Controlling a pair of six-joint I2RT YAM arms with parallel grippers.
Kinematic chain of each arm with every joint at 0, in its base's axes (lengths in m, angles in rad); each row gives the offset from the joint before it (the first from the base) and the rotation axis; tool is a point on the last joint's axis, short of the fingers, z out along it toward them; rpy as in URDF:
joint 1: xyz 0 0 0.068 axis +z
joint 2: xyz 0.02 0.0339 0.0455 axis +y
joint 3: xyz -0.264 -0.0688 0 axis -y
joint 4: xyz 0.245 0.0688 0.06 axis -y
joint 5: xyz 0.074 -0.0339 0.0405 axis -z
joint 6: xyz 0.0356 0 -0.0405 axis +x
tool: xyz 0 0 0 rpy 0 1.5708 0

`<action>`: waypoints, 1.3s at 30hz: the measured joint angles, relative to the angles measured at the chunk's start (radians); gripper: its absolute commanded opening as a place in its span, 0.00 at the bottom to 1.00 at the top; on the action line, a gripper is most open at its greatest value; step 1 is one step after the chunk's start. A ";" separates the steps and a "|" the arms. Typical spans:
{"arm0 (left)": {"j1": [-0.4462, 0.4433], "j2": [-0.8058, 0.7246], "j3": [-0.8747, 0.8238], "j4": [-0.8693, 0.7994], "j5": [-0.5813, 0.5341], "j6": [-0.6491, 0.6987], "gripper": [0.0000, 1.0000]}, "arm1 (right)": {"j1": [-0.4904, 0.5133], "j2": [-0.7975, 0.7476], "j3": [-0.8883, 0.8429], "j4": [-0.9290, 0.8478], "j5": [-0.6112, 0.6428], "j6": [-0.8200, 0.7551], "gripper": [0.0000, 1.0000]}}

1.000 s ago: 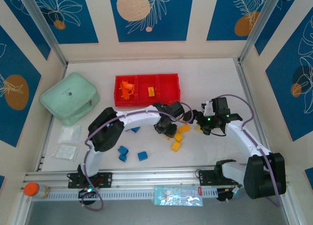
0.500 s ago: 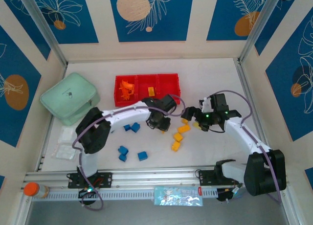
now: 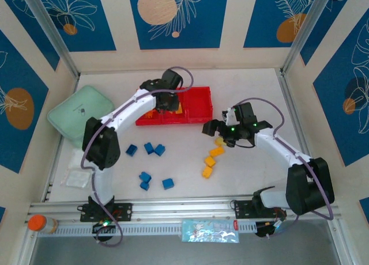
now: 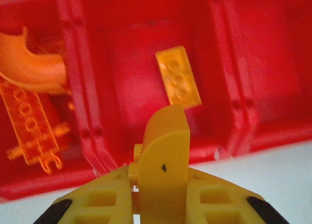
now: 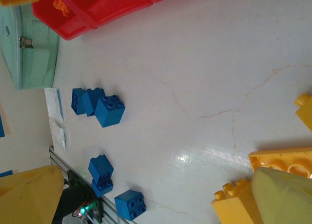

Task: Sort the legos into containers by color
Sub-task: Place the lego in the container, then pick up the lego from the center of the table.

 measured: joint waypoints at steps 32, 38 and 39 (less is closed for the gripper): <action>-0.150 -0.074 -0.070 -0.037 0.095 0.015 0.52 | -0.139 -0.163 -0.008 -0.116 0.011 -0.043 0.99; -0.305 -0.115 -0.193 0.029 0.162 0.000 0.58 | -0.167 -0.256 -0.072 -0.194 0.022 -0.050 0.99; -0.328 -0.115 -0.211 0.040 0.171 0.000 0.59 | -0.175 -0.269 -0.083 -0.203 0.025 -0.050 0.99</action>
